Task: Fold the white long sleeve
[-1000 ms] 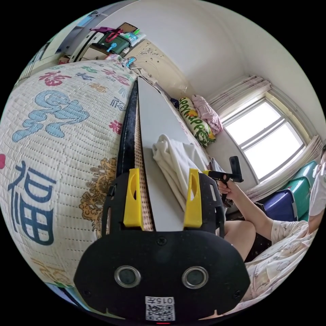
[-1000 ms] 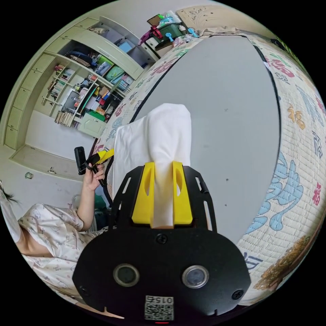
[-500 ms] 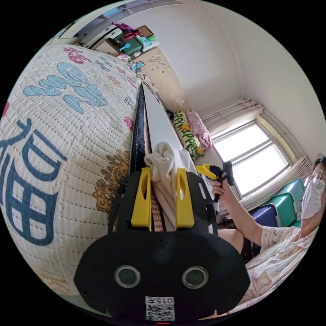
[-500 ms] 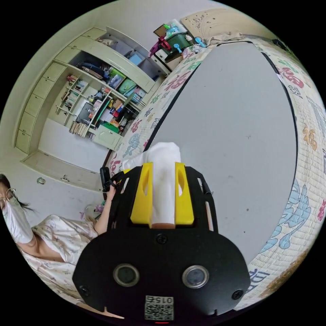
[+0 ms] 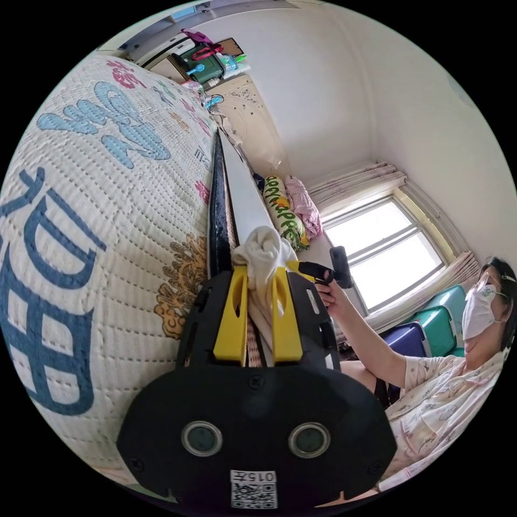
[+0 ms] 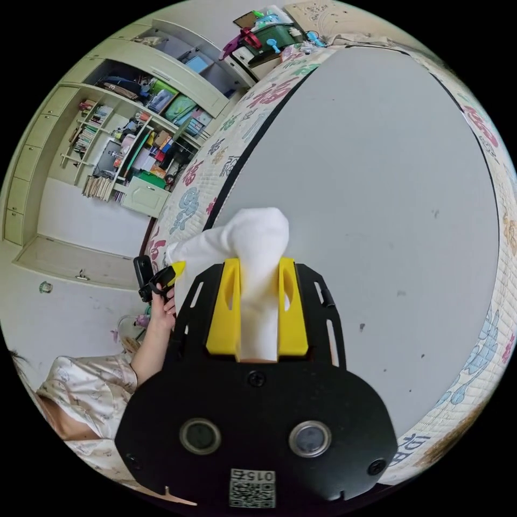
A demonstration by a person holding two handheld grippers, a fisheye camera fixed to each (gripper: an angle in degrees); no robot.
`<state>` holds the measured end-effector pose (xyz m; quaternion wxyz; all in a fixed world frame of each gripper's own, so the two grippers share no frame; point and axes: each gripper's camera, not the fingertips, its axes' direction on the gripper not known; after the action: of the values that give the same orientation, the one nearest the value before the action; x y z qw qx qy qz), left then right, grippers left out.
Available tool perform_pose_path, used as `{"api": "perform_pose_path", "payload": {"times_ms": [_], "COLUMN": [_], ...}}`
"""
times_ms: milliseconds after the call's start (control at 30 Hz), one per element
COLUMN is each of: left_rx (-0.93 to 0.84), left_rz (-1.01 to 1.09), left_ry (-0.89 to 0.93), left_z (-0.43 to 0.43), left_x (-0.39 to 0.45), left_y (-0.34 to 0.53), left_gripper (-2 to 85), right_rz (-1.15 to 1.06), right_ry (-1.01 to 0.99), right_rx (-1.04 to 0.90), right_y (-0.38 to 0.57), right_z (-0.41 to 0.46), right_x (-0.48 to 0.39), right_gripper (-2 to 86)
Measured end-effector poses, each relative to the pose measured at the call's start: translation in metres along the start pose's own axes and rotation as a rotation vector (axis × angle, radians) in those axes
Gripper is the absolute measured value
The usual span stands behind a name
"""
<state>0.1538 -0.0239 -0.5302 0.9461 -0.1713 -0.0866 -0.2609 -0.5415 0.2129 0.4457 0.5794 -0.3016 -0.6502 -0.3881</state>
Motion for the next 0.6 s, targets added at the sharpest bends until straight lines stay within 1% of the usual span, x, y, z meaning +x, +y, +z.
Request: {"api": "perform_pose_path", "payload": {"times_ms": [100, 200, 267, 300, 367, 400, 467, 500, 567, 600], "left_rx": [0.006, 0.025, 0.028, 0.022, -0.007, -0.014, -0.031, -0.031, -0.029, -0.027], "left_rz": [0.0, 0.054, 0.181, 0.229, 0.423, 0.469, 0.6, 0.629, 0.728, 0.75], "left_ry": [0.012, 0.035, 0.062, 0.048, -0.014, -0.014, 0.029, 0.044, 0.091, 0.103], "left_z": [-0.016, -0.04, -0.066, -0.071, -0.085, -0.087, -0.091, -0.091, -0.086, -0.084], "left_x": [-0.031, -0.038, -0.003, 0.011, 0.068, 0.081, 0.117, 0.125, 0.147, 0.151], "left_y": [0.022, 0.047, 0.059, 0.061, 0.068, 0.07, 0.083, 0.088, 0.11, 0.116], "left_gripper": [6.5, 6.3, 6.2, 6.2, 6.3, 6.3, 6.3, 6.3, 6.3, 6.3], "right_rz": [-0.036, -0.066, -0.115, -0.133, -0.196, -0.213, -0.255, -0.265, -0.308, -0.317], "right_ry": [0.035, -0.033, -0.071, -0.067, -0.059, -0.06, -0.078, -0.077, -0.021, -0.001], "right_rx": [0.05, 0.133, 0.184, 0.194, 0.258, 0.279, 0.366, 0.388, 0.472, 0.494], "right_y": [0.024, 0.059, 0.089, 0.097, 0.135, 0.147, 0.201, 0.215, 0.277, 0.293], "right_z": [0.008, -0.001, -0.019, -0.024, -0.048, -0.055, -0.085, -0.093, -0.119, -0.125], "right_x": [-0.01, -0.015, -0.021, -0.024, -0.034, -0.035, -0.035, -0.035, -0.043, -0.046], "right_gripper": [9.3, 8.6, 8.3, 8.2, 8.2, 8.2, 8.1, 8.1, 8.0, 8.0]}}
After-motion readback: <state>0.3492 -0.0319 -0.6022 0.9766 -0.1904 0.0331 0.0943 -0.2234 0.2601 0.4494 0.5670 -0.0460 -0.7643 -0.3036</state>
